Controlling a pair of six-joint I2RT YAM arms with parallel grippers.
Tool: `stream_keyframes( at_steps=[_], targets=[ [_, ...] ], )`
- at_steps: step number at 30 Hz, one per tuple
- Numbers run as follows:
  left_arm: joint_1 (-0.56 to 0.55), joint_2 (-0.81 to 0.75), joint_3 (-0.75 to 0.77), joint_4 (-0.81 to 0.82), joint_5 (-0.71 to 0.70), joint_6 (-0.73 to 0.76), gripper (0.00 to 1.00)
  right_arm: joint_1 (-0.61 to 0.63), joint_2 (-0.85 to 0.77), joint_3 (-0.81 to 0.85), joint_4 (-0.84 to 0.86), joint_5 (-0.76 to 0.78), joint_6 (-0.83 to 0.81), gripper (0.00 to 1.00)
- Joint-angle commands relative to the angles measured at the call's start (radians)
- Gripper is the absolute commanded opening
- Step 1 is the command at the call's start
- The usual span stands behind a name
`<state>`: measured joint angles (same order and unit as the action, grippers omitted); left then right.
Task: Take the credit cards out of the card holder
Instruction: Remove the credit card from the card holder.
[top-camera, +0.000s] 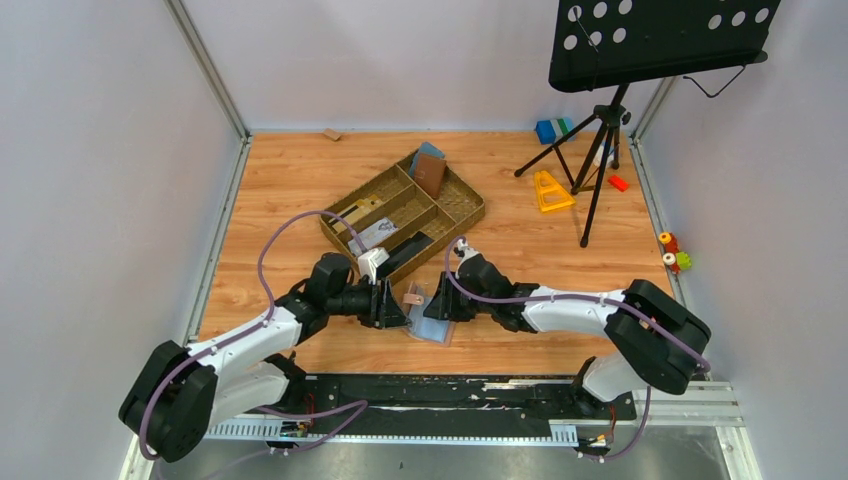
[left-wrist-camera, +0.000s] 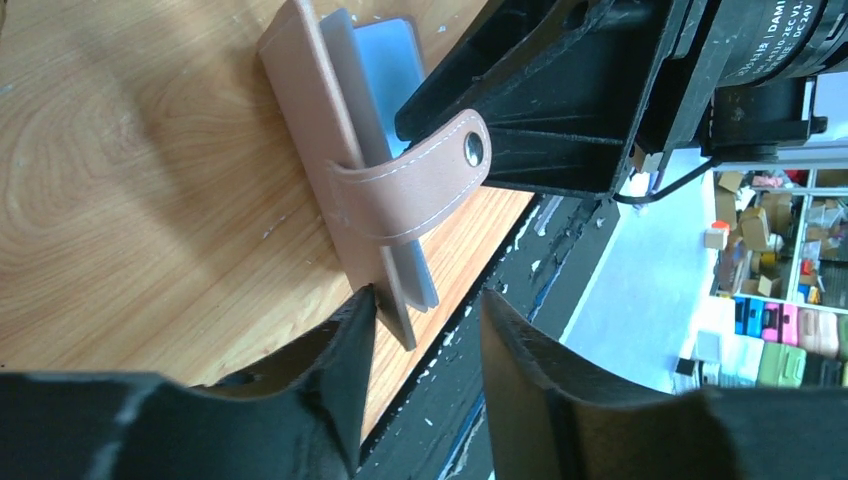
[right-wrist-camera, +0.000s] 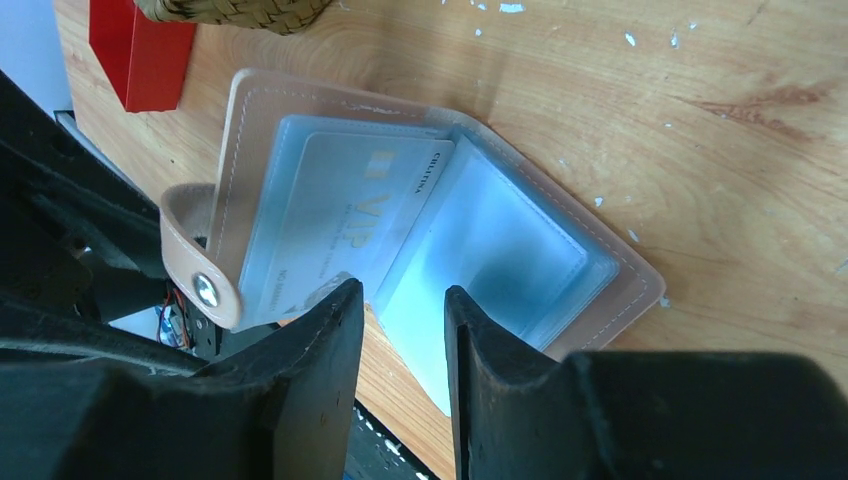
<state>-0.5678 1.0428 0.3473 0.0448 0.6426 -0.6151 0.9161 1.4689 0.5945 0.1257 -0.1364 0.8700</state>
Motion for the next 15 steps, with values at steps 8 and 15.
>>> stream_keyframes(
  at_steps=[8,15],
  targets=[
    [0.001,0.024,0.015,0.054,0.019,0.006,0.39,0.007,-0.025,0.002,0.040,0.018,0.003,0.34],
    [0.000,0.042,0.009,0.064,0.003,0.002,0.40,0.007,-0.017,-0.004,0.050,0.008,0.004,0.34]
  ],
)
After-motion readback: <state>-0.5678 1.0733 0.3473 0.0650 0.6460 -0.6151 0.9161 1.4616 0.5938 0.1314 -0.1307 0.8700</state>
